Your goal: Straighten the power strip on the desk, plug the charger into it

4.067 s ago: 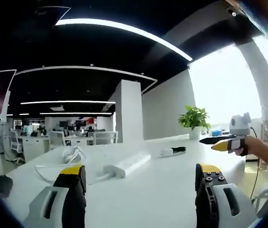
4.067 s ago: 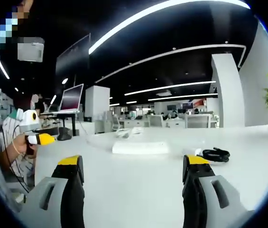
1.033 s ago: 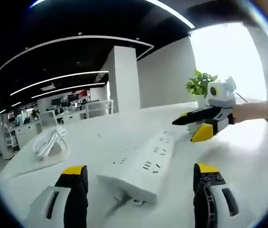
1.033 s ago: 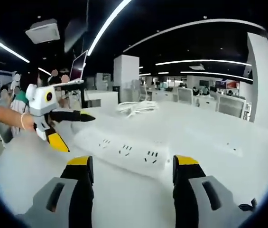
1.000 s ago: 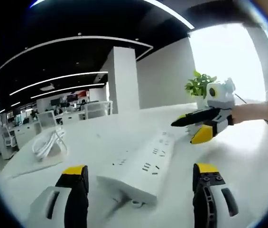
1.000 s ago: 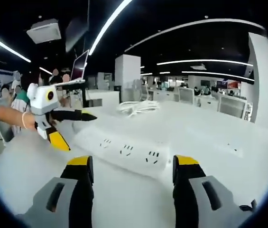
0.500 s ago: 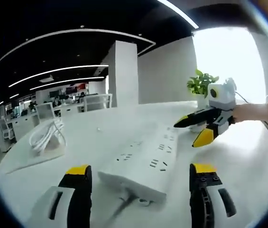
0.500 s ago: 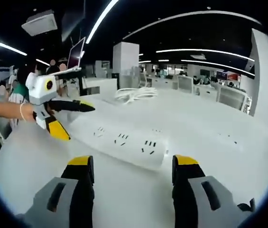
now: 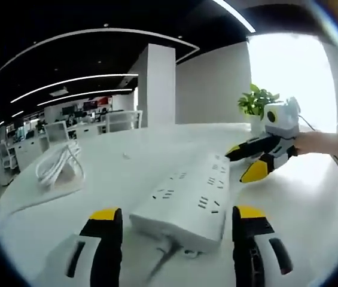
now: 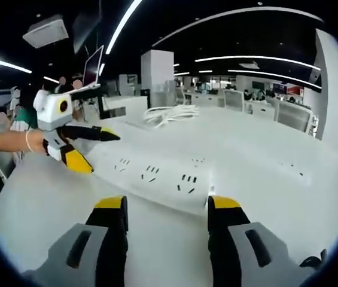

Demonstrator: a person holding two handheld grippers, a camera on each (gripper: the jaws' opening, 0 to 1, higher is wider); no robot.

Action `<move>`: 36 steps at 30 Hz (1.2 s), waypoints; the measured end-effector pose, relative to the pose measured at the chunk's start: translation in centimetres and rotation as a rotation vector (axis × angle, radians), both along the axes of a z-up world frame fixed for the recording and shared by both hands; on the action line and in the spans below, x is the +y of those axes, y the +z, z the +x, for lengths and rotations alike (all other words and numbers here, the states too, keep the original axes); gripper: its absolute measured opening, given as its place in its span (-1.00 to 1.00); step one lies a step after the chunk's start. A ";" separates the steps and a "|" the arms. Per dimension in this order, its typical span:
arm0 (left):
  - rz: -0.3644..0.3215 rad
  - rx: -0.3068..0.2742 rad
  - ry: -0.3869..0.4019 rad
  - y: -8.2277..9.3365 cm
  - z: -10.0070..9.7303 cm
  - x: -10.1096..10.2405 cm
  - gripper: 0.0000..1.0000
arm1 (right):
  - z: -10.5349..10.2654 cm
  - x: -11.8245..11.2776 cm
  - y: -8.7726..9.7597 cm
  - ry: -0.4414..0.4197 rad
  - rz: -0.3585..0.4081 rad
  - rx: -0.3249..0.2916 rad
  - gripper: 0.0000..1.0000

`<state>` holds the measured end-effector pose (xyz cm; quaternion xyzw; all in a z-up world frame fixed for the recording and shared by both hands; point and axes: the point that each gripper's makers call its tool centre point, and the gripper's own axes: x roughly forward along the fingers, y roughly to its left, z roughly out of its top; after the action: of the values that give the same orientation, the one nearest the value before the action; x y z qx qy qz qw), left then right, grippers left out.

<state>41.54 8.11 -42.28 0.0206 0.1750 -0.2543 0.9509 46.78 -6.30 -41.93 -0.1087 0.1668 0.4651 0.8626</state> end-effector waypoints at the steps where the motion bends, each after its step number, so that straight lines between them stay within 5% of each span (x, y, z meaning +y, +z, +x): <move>1: 0.007 -0.001 -0.002 0.0 0.1 0.1 0.49 | 0.0 0.0 0.0 0.000 -0.003 -0.001 0.04; 19: 0.015 0.037 -0.067 -0.4 0.4 -0.3 0.39 | 0.8 -0.4 0.1 -0.040 0.015 0.013 -0.17; 36: 0.045 0.057 -0.103 -0.7 0.4 -0.3 0.37 | 0.7 -0.5 -0.2 -0.089 -0.070 -0.029 -0.30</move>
<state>41.89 7.80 -42.94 0.0439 0.2063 -0.2993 0.9306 47.49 -6.84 -42.17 -0.1379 0.1753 0.4186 0.8804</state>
